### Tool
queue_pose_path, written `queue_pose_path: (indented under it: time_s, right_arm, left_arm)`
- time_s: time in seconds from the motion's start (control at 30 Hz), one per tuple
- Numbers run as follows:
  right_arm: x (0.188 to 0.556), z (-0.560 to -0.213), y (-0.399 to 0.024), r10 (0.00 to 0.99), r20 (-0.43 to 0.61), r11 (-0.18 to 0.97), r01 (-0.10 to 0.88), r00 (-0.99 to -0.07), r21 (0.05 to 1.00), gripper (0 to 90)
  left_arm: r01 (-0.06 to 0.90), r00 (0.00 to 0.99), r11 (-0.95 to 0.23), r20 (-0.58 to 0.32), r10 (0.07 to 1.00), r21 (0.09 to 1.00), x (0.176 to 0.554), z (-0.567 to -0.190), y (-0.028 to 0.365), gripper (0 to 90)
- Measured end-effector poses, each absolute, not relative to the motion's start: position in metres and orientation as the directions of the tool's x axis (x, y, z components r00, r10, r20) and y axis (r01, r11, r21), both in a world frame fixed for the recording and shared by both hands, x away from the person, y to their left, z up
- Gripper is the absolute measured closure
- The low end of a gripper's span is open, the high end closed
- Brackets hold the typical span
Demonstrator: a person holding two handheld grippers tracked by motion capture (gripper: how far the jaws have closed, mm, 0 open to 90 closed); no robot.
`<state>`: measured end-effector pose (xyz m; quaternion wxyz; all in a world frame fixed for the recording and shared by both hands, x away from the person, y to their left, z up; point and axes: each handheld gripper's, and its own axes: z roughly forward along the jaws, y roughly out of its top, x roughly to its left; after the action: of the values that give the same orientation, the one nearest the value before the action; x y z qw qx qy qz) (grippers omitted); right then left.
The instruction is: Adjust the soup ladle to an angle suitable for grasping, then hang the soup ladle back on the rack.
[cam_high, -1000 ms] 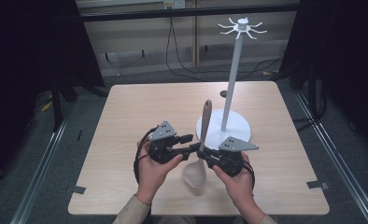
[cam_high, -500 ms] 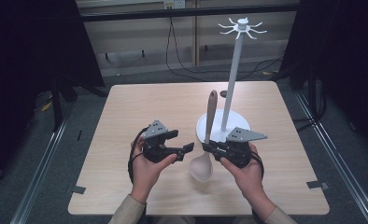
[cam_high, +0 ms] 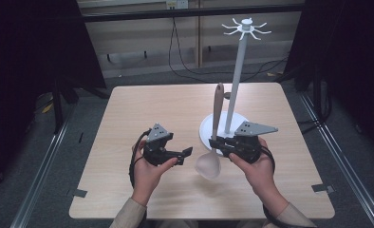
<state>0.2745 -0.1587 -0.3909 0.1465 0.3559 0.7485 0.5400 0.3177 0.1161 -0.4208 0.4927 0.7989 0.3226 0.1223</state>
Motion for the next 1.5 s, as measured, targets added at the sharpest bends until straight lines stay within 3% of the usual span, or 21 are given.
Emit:
queue_pose_path:
  time_s: [0.43, 1.5]
  right_arm:
    - [0.279, -0.374, -0.165, 0.673, 0.169, 0.159, 0.364, -0.72, 0.918, 80.3]
    - [0.305, -0.328, -0.187, 0.67, 0.17, 0.151, 0.357, -0.722, 0.922, 80.3]
  left_arm:
    - [0.415, 0.76, -0.346, -0.112, 0.64, 0.841, 0.321, -0.441, 0.124, 3.3]
    - [0.418, 0.767, -0.359, -0.112, 0.632, 0.835, 0.32, -0.445, 0.126, 3.3]
